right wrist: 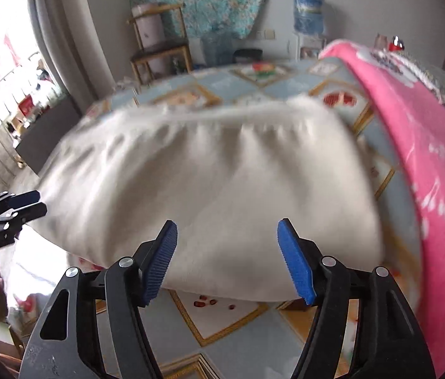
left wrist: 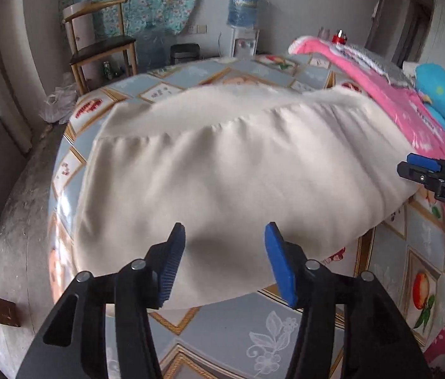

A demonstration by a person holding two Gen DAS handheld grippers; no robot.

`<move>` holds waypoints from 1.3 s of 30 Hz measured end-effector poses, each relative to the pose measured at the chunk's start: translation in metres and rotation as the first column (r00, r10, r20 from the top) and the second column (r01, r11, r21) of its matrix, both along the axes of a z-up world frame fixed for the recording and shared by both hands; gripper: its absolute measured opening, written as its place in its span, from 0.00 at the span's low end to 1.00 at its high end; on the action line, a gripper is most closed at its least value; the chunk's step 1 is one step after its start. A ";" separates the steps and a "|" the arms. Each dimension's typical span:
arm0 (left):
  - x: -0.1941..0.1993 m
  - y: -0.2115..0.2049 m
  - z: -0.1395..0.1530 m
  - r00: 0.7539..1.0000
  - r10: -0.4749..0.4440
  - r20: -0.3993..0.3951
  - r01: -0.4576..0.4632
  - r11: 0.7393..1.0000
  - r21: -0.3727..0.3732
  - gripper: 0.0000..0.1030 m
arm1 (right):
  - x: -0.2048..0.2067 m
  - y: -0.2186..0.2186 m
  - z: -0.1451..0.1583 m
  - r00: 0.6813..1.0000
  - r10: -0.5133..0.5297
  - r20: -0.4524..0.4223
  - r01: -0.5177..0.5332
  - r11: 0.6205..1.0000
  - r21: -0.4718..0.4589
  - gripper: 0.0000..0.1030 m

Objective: Fold large clothes

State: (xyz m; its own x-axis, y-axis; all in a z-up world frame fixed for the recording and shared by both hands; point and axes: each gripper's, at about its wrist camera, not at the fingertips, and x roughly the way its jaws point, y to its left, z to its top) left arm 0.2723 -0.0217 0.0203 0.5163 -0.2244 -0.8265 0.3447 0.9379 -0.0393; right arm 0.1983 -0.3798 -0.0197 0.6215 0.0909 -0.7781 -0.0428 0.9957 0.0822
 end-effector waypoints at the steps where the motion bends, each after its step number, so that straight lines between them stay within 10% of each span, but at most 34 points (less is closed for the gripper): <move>1: 0.001 -0.006 -0.012 1.000 0.011 -0.006 -0.011 1.000 0.030 0.52 | 0.002 0.004 -0.015 1.000 -0.017 -0.021 0.016 0.998 -0.053 0.63; 10: -0.013 -0.028 0.010 0.993 -0.027 0.117 0.027 1.000 0.002 0.52 | -0.016 0.048 0.034 0.994 0.019 0.110 -0.010 0.997 -0.077 0.63; 15: 0.002 -0.047 -0.023 0.997 -0.017 0.069 0.011 0.996 0.090 0.52 | 0.016 0.081 -0.017 0.998 0.063 -0.015 -0.065 0.988 -0.141 0.66; 26: 0.039 -0.014 -0.003 0.995 0.047 0.082 -0.047 0.999 -0.008 0.52 | 0.069 0.074 0.034 0.998 -0.011 0.068 0.010 1.000 0.004 0.65; 31: 0.070 -0.009 -0.020 0.998 0.040 0.038 -0.041 0.999 0.031 0.52 | 0.116 0.078 -0.010 0.997 -0.049 -0.057 0.044 0.995 -0.085 0.66; 39: 0.075 0.016 0.004 0.991 0.092 0.092 -0.092 0.996 -0.011 0.53 | 0.111 0.044 0.021 0.993 -0.110 0.041 0.114 0.987 -0.113 0.65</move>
